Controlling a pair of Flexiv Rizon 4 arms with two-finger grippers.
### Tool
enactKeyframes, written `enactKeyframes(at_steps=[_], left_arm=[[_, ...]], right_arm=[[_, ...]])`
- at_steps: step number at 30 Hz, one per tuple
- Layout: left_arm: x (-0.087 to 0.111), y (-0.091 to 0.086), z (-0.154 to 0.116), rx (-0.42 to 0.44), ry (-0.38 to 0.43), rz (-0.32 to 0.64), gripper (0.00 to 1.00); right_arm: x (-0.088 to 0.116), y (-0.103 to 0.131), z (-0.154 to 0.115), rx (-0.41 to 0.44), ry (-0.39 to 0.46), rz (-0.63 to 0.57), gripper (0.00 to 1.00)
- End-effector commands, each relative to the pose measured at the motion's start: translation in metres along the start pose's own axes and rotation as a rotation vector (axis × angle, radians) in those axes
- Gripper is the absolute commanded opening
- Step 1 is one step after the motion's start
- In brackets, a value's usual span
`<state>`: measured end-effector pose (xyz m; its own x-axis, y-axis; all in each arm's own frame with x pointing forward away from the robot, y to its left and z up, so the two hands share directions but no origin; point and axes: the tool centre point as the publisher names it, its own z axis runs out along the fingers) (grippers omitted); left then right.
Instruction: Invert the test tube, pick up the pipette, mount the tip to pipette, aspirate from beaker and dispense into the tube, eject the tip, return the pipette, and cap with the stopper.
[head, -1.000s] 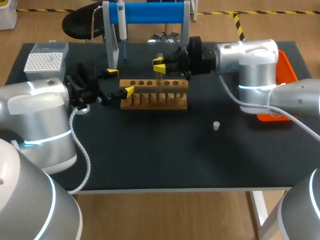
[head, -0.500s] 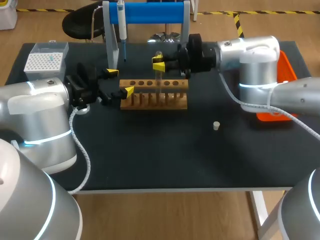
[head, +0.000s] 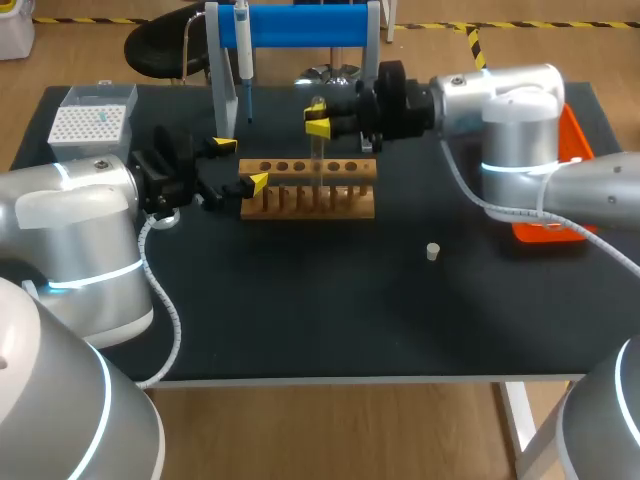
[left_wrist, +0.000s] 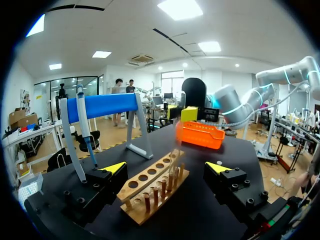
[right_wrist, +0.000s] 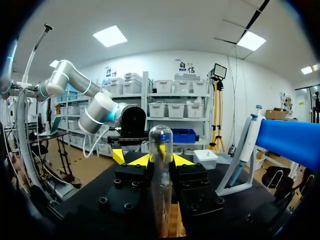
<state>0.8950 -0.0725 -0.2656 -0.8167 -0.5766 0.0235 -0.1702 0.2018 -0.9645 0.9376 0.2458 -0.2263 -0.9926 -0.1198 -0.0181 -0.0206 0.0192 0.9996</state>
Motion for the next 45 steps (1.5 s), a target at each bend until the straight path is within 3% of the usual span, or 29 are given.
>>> enactKeyframes(at_steps=[1,18,45], left_arm=[[0.000,0.001,0.001,0.002,-0.003,0.001,1.00],[0.000,0.001,0.001,0.002,-0.003,0.001,1.00],[0.000,0.001,0.001,0.002,-0.003,0.001,1.00]], right_arm=[[0.001,0.003,-0.001,0.007,-0.019,-0.012,0.00],[0.000,0.017,-0.002,-0.013,-0.034,-0.017,0.00],[0.060,0.028,-0.043,0.006,-0.085,-0.006,0.00]])
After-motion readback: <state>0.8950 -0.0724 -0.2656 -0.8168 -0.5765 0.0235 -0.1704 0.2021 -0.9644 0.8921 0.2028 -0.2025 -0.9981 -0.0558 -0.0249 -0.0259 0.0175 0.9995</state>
